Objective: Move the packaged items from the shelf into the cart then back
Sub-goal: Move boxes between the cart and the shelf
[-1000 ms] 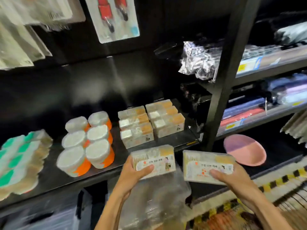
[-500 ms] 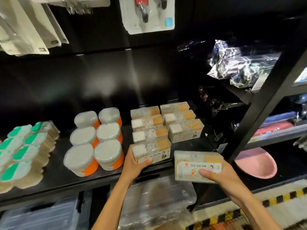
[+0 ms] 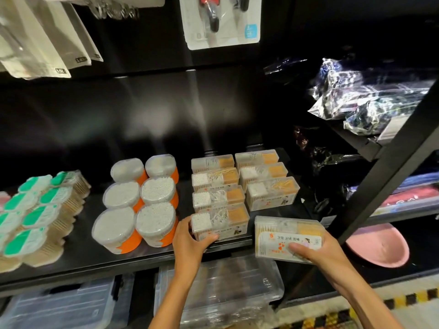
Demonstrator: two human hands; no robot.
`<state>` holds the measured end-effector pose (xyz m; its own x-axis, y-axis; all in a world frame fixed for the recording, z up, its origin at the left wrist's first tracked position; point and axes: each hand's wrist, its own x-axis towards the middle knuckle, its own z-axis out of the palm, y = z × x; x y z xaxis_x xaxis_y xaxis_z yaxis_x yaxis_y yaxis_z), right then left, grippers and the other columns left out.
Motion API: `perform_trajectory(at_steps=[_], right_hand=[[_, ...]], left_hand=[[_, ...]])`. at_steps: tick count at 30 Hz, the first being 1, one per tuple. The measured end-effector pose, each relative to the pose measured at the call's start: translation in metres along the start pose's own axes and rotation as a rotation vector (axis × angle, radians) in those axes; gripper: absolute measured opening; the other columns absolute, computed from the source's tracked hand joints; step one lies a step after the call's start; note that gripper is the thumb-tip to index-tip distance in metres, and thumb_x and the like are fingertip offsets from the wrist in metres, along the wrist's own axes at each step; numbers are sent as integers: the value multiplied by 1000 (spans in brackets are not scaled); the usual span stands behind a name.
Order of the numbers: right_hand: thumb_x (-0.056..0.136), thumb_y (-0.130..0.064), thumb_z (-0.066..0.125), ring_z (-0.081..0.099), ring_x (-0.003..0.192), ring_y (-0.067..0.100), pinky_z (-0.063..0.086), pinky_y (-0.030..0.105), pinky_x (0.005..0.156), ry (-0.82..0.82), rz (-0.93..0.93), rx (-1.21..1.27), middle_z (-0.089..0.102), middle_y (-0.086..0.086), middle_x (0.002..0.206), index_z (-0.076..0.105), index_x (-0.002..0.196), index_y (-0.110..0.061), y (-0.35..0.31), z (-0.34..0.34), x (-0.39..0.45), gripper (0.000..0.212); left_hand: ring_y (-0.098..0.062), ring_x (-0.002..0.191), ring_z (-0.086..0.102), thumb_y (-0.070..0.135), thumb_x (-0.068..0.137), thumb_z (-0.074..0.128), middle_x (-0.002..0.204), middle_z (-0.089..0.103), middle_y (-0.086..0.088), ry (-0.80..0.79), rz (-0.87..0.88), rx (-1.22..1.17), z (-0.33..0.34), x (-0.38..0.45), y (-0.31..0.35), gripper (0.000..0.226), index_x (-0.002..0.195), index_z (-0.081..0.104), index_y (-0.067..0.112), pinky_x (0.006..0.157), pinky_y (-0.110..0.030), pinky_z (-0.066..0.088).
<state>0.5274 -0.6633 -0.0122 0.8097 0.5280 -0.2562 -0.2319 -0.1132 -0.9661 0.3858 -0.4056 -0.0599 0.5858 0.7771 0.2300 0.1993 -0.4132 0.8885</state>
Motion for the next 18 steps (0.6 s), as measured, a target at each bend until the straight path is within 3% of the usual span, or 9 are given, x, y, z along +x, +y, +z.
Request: perform_trajectory(at_steps=[4, 9, 15, 18], right_hand=[[46, -29, 94, 71, 94, 19, 59, 27, 72, 30, -16, -30, 74, 4, 102, 59, 115, -13, 2, -3, 8, 79], [59, -10, 83, 70, 94, 15, 58, 24, 73, 55, -32, -51, 73, 4, 104, 58, 117, -13, 2, -4, 14, 63], [63, -7, 82, 70, 96, 16, 58, 25, 74, 66, -39, -60, 72, 4, 105, 57, 117, -14, 4, -7, 17, 59], [62, -9, 83, 69, 97, 17, 57, 28, 78, 74, -36, -69, 72, 4, 106, 57, 118, -13, 6, -8, 21, 62]], left_hand=[[-10, 102, 61, 25, 57, 90, 109, 66, 3, -7, 0, 2, 2, 2, -2, 67, 116, 62, 13, 88, -28, 50], [-11, 103, 60, 24, 57, 90, 110, 66, 2, -4, -6, 25, 4, 4, -3, 68, 118, 62, 12, 91, -32, 51], [-5, 113, 54, 22, 69, 84, 122, 58, 5, -20, 15, -12, 0, -10, -2, 67, 128, 53, 15, 97, -25, 45], [-15, 125, 47, 27, 81, 71, 136, 51, -3, -36, 42, 143, -9, -27, -13, 64, 137, 45, 9, 107, -34, 40]])
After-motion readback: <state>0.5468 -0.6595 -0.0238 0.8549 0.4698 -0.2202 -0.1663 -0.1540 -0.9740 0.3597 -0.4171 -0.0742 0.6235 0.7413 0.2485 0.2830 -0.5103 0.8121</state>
